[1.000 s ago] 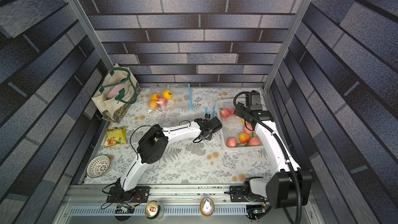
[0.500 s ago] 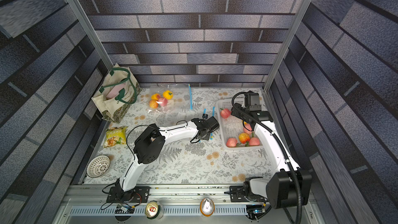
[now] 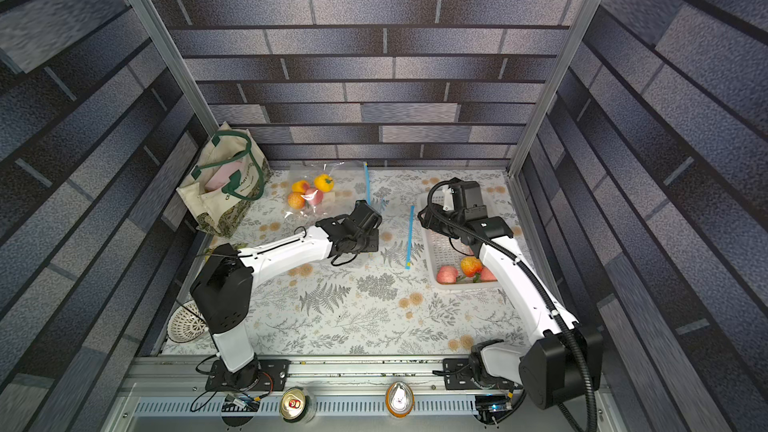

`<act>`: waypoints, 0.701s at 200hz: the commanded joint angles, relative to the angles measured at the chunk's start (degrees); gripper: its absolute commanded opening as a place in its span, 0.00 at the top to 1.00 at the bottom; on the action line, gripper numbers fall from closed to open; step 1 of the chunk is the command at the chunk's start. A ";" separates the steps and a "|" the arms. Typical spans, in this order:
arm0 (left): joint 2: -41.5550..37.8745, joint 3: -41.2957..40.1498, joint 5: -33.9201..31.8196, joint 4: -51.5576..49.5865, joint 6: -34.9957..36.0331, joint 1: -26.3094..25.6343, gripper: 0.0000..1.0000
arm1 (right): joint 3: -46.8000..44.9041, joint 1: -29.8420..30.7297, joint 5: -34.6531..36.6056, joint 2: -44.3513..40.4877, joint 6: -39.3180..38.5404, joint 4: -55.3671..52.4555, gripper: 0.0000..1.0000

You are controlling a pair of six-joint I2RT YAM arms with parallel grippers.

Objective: Place the peach in a zip-top bag and seal the zipper
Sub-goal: Open the zipper food storage bag.

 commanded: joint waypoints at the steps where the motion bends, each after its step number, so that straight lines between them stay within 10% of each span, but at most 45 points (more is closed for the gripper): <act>1: -5.94 -6.44 7.15 9.76 -2.16 1.65 1.00 | -2.35 5.48 -2.90 2.90 9.65 8.07 0.44; 45: -13.09 -15.58 9.34 17.21 -1.34 2.72 1.00 | -4.55 12.02 0.18 11.84 21.20 22.42 0.46; 140: -15.37 -19.30 10.85 19.15 -2.03 5.27 1.00 | 8.38 13.29 5.99 28.02 18.33 18.21 0.61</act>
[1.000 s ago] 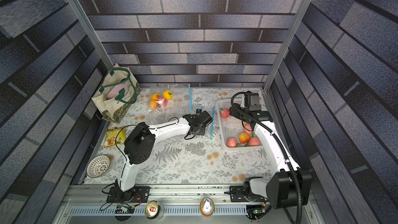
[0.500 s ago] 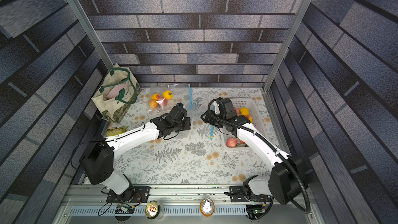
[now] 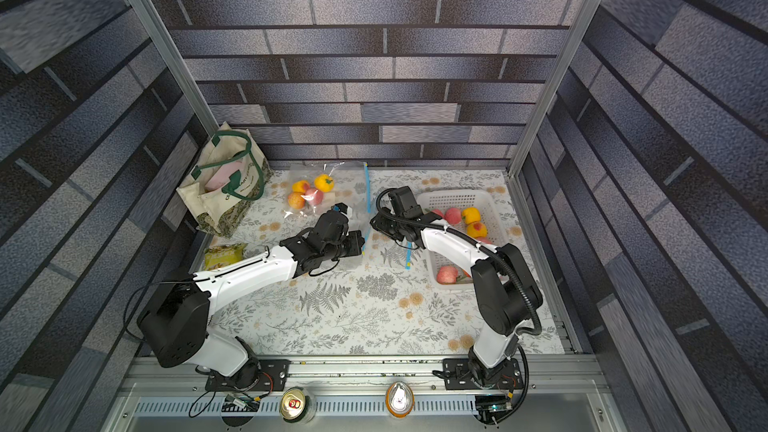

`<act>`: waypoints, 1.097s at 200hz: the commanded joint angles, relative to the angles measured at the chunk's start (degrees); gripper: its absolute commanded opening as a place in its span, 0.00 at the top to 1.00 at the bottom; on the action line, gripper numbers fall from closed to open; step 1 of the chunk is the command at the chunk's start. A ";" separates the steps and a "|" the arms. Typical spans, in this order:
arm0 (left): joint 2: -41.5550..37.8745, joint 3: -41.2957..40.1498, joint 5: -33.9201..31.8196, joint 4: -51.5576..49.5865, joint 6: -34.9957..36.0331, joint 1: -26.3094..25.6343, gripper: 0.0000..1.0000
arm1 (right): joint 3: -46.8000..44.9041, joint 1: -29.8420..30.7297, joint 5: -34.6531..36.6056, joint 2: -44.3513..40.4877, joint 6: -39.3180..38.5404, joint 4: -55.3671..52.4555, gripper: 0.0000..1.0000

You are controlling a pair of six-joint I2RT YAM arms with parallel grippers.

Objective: Place the peach in a zip-top bag and seal the zipper
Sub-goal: Open the zipper food storage bag.

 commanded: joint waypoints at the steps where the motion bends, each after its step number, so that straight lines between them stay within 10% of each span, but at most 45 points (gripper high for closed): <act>1: -2.34 -0.98 0.88 0.93 -0.78 0.69 1.00 | 2.80 0.39 2.32 1.69 -0.56 -0.94 0.61; 76: -1.73 -0.59 1.61 1.59 -0.74 0.83 1.00 | 8.11 0.34 0.39 8.93 -2.67 -2.08 0.62; 121: -2.43 0.25 0.11 -2.18 -1.59 1.03 1.00 | 8.20 0.43 -1.66 10.31 -4.99 -1.49 0.98; 149: -1.77 2.44 2.36 -8.89 -4.05 3.25 0.54 | 8.61 1.84 -1.62 5.82 -8.60 -3.11 1.00; 219: -5.35 5.56 4.57 -10.63 -4.27 3.90 0.42 | 14.14 6.66 -2.66 6.58 -9.97 -6.63 1.00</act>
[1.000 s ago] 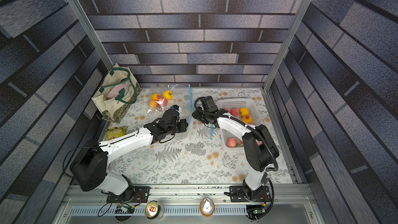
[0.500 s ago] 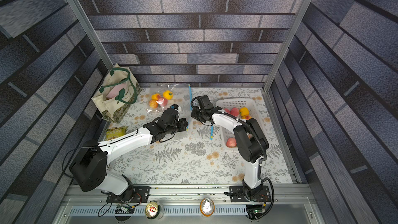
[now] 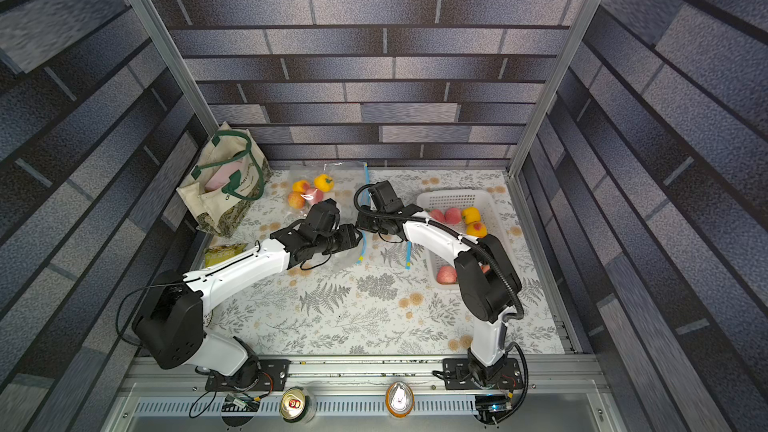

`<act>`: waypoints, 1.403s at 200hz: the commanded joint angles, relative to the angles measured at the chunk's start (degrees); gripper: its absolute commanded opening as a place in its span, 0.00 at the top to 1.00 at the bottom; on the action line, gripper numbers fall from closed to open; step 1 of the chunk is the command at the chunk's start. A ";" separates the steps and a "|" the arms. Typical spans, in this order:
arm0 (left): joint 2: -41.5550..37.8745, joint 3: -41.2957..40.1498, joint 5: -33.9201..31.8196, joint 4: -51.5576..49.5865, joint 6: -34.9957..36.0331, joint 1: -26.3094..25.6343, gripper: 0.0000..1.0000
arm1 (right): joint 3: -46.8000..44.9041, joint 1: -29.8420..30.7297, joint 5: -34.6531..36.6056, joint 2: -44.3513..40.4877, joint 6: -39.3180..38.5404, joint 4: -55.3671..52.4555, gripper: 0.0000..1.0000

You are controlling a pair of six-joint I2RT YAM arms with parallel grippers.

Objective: Place the peach in a zip-top bag and seal the zipper
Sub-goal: Open the zipper food storage bag.

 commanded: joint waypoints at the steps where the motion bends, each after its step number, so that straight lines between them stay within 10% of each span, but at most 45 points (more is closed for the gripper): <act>1: -3.92 1.78 1.48 -1.56 -0.36 -0.02 0.42 | 3.03 1.05 -1.33 0.27 -0.71 -2.52 1.00; 96: -7.46 2.91 -7.43 -9.87 2.88 -0.49 0.47 | 11.04 3.08 0.26 4.04 -2.49 -9.64 1.00; 280: -4.80 1.33 -5.01 -6.89 4.99 2.61 0.62 | 7.89 3.25 -0.44 1.45 -3.31 -9.93 1.00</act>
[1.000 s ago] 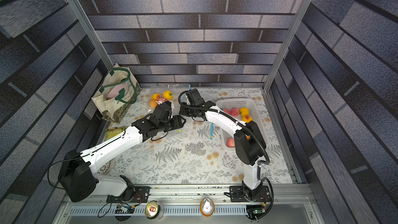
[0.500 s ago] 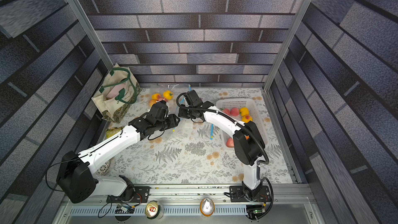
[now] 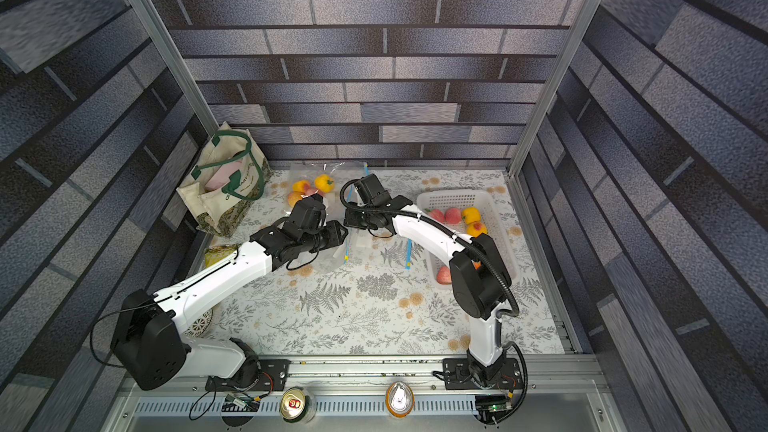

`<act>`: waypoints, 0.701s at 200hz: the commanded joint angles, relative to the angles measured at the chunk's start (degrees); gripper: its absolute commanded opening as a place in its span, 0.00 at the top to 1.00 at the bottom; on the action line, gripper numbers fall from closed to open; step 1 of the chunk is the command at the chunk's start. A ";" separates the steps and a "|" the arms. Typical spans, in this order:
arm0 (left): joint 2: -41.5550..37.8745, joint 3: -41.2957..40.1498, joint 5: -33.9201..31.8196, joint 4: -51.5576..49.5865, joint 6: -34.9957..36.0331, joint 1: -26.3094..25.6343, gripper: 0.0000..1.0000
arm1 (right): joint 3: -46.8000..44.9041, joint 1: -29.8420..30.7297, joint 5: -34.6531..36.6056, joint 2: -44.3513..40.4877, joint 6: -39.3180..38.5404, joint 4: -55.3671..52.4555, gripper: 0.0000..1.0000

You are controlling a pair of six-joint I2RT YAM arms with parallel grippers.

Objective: Place the peach in a zip-top bag and seal the zipper
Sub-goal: Open the zipper food storage bag.

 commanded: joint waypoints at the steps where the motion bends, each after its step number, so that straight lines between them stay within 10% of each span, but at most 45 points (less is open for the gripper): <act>1: 1.11 0.87 -1.94 -0.99 1.83 0.46 0.61 | -1.83 0.47 -0.51 -1.84 -0.56 -1.03 1.00; 140: 5.66 5.51 -7.53 -6.44 6.03 2.14 0.57 | -5.27 1.26 -2.09 -5.55 0.48 -0.71 1.00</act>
